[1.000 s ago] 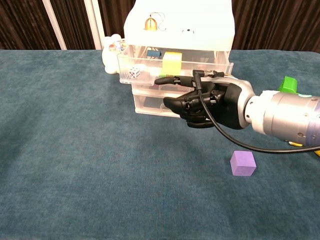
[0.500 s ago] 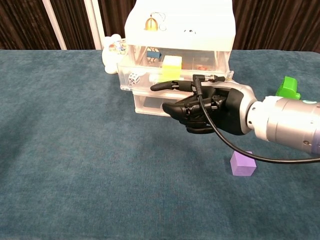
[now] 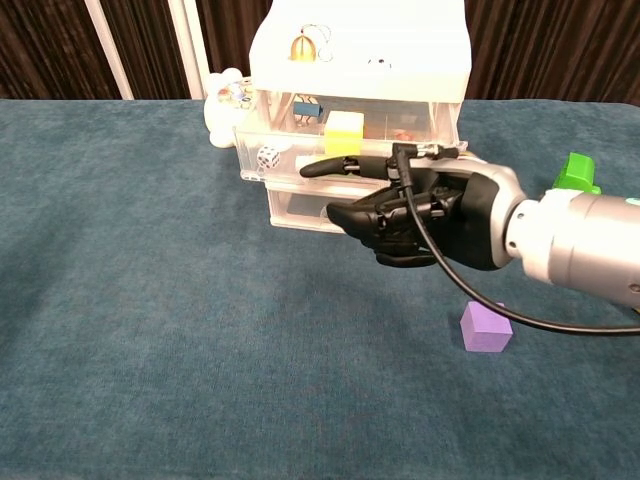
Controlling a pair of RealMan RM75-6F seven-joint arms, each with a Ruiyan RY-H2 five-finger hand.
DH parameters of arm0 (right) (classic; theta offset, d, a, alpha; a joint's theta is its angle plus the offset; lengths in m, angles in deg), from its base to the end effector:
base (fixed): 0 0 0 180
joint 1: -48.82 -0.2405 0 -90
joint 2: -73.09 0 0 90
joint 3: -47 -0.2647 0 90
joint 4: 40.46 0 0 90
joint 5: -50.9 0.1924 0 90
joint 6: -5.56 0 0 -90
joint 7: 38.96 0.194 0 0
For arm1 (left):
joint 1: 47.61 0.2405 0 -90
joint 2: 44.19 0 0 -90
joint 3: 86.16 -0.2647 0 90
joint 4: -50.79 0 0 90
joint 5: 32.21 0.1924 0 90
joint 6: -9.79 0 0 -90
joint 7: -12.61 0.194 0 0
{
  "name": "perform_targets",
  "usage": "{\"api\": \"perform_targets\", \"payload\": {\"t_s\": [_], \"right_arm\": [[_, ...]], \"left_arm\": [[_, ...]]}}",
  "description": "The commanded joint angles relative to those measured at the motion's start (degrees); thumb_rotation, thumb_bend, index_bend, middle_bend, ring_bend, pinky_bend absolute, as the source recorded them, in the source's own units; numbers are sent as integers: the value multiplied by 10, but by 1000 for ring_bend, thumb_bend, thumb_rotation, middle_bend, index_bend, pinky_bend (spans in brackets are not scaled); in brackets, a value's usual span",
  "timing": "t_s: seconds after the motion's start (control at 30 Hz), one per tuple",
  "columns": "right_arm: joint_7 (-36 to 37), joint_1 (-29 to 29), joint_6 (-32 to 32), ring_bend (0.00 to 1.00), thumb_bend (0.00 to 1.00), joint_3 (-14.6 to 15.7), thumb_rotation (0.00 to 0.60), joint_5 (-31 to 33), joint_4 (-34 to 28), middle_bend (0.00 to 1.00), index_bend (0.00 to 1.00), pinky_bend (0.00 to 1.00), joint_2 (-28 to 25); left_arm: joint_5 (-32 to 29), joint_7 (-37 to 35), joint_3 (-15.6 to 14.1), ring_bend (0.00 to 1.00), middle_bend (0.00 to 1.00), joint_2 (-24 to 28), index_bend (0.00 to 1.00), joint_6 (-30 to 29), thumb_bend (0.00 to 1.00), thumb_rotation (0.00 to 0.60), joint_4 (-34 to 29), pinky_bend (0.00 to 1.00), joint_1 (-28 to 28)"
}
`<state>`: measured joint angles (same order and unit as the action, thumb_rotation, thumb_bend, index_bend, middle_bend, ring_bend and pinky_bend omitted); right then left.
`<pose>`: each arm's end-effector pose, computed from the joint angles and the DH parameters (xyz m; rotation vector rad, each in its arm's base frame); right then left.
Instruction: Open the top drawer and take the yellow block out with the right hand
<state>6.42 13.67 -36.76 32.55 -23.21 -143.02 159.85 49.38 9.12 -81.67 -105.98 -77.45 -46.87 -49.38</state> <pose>-0.0803 -0.3077 -0.0398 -1.4012 2.3903 -1.4409 -0.3167 0.2169 0.2004 -1.2171 -0.9976 -0.9573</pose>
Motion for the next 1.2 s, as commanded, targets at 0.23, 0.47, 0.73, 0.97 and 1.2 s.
{"api": "perform_targets", "payload": {"t_s": [0.23, 0.47, 0.73, 0.97, 1.2], "right_arm": [[-62, 5, -22, 917, 514, 3, 600, 0, -59, 826, 120, 997, -57], [-132, -3, -29, 925, 513, -7, 600, 43, -98, 835, 106, 1000, -101], [-268, -30, -50, 947, 513, -5, 600, 159, -142, 855, 108, 1000, -139], [-409, -64, -94, 966, 513, 14, 600, 251, -185, 874, 109, 1000, -159], [-491, -101, -131, 975, 513, 19, 600, 349, -216, 880, 108, 1000, -155]], "left_arm": [[2, 0, -1, 0, 0, 0, 45, -1, 364, 600, -1, 0, 1], [3, 0, -1, 0, 0, 0, 45, -2, 364, 600, -2, 0, 1], [3, 1, -2, 0, 0, 1, 45, -2, 364, 600, -3, 0, 2], [2, 0, -2, 0, 0, 1, 45, -1, 364, 600, -3, 0, 1], [1, 0, -1, 0, 0, 1, 45, 0, 364, 600, -3, 0, 1]]}}
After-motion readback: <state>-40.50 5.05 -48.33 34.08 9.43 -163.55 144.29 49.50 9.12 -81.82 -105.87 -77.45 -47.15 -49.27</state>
